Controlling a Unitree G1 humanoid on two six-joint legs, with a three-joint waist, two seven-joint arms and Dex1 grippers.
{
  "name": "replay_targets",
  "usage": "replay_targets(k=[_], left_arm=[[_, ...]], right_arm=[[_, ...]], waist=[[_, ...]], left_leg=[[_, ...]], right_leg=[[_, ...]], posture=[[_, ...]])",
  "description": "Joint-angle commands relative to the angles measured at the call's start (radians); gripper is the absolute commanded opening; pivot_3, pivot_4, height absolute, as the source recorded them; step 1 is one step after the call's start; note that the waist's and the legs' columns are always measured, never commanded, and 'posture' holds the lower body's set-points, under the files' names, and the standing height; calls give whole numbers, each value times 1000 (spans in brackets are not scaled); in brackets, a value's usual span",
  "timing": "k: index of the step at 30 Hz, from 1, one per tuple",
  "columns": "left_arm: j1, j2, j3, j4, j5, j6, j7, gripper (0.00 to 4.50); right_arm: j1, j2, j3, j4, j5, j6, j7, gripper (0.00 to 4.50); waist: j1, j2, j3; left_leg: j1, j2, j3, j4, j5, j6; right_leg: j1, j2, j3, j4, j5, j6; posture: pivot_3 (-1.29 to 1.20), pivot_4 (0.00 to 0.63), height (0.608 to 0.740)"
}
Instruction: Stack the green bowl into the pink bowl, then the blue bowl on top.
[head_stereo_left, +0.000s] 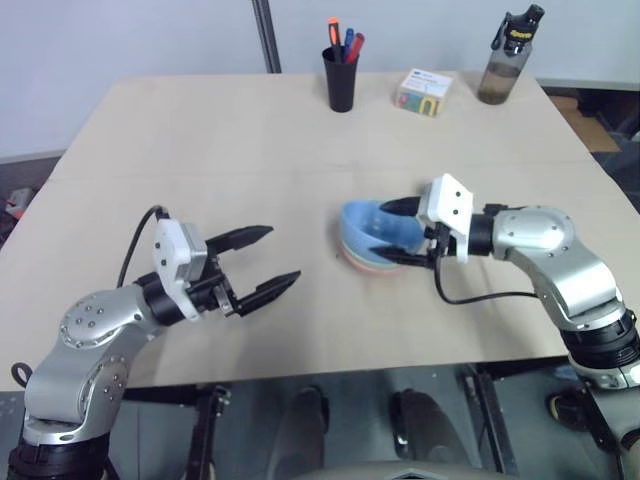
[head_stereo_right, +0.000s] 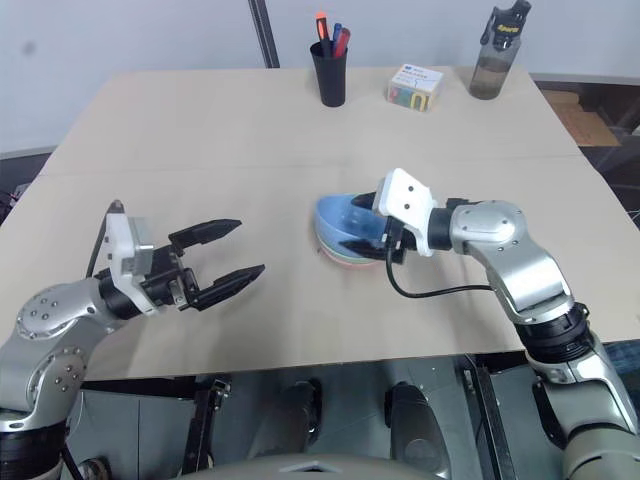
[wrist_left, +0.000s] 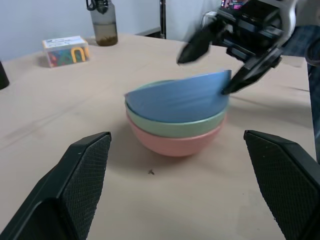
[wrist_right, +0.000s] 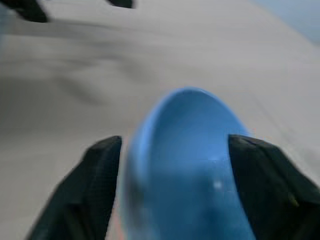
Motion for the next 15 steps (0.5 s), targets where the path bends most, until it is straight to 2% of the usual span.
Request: replay_targets(k=[1,4,8,13,15], left_arm=[[59,-12,71,-21,-68,-30,-40,4500],[140,5,135,-18,-63,-66,-99,4500],[225,8,195,11,-28,-82,-101,4500],[283,-7,190,30,31,-112,-76,4500],[291,-9,187,34,42,-121,-74,4500]], right_arm=[[95,-63,-140,-44,31,-59,2,3310],[227,-160,-258,-72,91,-27,55,3310],[439,-259,-436,-69,163,-26,141,3310],[590,-275,-534,-29,184,-78,182,3310],[601,-264,-551,-20,206,-76,175,3310]], waist=[[4,-1,0],[10,0,0],[16,0,0],[14,-1,-2],[14,-1,-2]], left_leg=[[0,0,0,0,0,0],[0,0,1,0,0,0],[1,1,2,0,0,0],[1,1,3,1,0,0],[2,1,4,1,0,0]], right_leg=[[0,0,0,0,0,0],[0,0,1,-1,0,0],[0,0,1,0,-1,1],[0,0,2,-1,-1,1],[0,0,3,-1,-1,1]], posture=[[0,150,740],[0,150,740],[0,150,740],[0,150,740],[0,150,740]])
